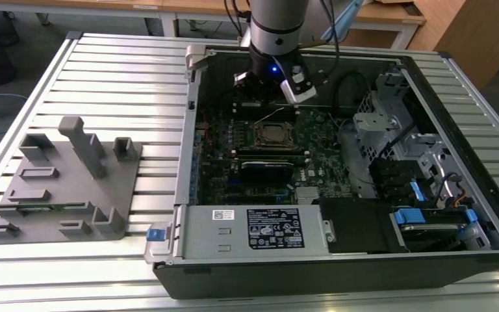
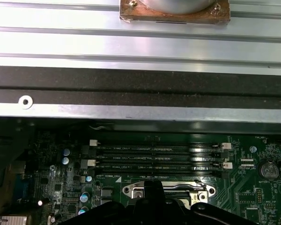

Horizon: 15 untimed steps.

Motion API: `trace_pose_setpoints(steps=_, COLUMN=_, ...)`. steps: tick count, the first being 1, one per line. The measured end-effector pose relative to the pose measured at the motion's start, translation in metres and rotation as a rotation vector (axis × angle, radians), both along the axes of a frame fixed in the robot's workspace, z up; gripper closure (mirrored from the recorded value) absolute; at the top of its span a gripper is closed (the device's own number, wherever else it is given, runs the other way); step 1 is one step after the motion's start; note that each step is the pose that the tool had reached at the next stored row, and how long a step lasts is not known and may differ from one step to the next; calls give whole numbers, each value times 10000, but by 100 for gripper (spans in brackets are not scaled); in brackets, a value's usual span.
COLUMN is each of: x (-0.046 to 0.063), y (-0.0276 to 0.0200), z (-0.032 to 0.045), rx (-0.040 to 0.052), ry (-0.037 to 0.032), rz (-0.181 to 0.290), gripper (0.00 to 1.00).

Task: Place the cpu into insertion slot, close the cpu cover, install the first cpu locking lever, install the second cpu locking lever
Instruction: 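Install the first cpu locking lever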

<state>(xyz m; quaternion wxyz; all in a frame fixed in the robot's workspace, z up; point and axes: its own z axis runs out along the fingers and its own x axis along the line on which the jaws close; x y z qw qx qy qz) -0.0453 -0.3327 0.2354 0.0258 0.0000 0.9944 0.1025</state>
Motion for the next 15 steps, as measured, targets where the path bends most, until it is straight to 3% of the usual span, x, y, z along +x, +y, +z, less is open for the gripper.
trace_pose_setpoints(steps=15, x=104, y=11, z=-44, rx=1, ry=0, rz=0, gripper=89)
